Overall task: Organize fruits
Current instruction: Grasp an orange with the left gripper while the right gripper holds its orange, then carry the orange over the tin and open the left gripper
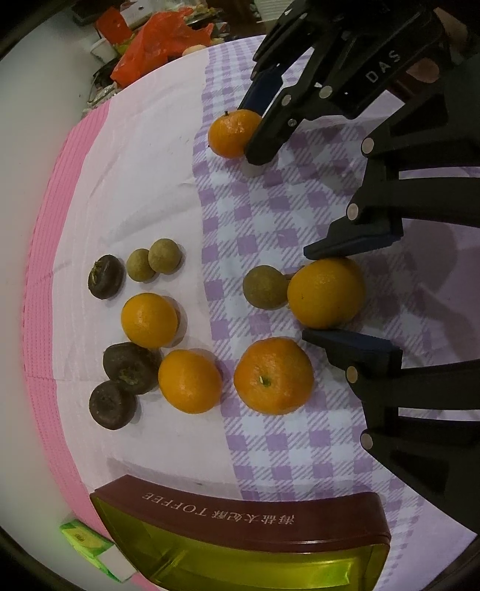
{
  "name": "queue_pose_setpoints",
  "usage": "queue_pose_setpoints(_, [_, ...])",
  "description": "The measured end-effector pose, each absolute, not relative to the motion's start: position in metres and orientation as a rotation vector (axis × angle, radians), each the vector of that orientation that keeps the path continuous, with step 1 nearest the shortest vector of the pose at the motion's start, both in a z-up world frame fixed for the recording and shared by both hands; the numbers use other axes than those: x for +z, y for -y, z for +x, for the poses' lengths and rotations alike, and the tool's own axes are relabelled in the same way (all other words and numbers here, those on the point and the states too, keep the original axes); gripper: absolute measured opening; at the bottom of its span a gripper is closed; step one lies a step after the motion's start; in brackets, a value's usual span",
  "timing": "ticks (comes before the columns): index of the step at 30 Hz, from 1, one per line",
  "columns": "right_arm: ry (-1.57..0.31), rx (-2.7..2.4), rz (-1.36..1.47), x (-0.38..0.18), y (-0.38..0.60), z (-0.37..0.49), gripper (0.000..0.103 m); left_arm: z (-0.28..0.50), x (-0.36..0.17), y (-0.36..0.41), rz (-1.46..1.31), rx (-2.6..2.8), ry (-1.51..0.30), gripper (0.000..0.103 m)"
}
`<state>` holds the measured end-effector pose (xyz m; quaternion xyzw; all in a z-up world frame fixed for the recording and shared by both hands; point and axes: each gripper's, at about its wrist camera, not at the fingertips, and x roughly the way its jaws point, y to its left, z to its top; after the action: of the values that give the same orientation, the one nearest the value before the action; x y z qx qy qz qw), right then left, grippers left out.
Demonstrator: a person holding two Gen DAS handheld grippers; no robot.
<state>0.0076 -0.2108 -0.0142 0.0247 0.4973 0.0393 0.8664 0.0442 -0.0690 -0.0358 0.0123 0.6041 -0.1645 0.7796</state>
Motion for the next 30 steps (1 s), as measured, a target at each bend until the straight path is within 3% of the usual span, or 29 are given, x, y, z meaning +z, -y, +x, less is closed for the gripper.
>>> queue_pose_setpoints(8, [-1.04, 0.076, 0.044, -0.016, 0.21, 0.007, 0.035, 0.032, -0.002, 0.056, 0.064, -0.398, -1.226, 0.038])
queue_pose_setpoints(17, [-1.034, 0.057, 0.027, -0.019, 0.21, 0.008, 0.035, 0.065, 0.037, -0.031, 0.05, -0.222, -1.094, 0.038])
queue_pose_setpoints(30, [-0.971, 0.022, -0.002, -0.012, 0.209, 0.005, 0.035, 0.096, -0.018, -0.159, 0.056, 0.0, -1.156, 0.038])
